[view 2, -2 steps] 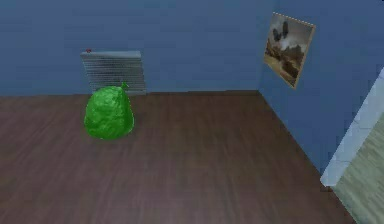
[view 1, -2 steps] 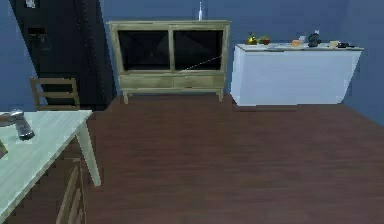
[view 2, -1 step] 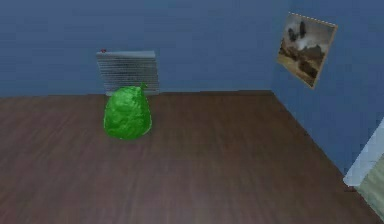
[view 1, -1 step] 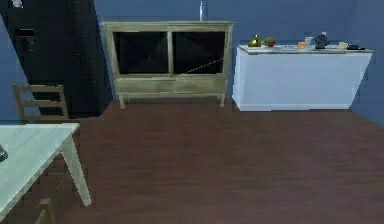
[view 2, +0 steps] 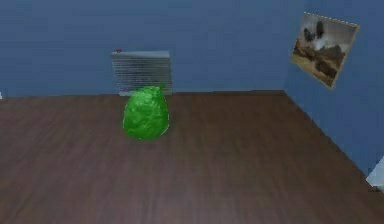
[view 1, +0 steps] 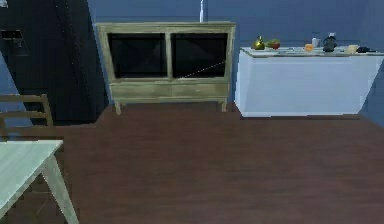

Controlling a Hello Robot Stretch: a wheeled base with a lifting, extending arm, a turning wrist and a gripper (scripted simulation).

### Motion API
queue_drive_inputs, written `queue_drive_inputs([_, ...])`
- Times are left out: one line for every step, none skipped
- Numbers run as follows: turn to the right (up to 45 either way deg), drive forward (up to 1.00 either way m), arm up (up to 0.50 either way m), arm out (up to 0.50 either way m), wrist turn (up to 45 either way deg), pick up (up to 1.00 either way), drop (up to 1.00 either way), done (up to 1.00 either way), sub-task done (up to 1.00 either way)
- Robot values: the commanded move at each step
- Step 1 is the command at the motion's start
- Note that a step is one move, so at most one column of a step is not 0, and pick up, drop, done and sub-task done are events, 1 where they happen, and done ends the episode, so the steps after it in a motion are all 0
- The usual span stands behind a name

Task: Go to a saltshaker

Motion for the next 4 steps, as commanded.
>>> queue_drive_inputs([45.0, 0.00, 0.00, 0.00, 0.0, 0.00, 0.00, 0.00, 0.00])
queue_drive_inputs([39.0, 0.00, 0.00, 0.00, 0.0, 0.00, 0.00, 0.00, 0.00])
queue_drive_inputs([3.0, 0.00, 0.00, 0.00, 0.0, 0.00, 0.00, 0.00, 0.00])
queue_drive_inputs([0.0, 0.30, 0.00, 0.00, 0.0, 0.00, 0.00, 0.00, 0.00])
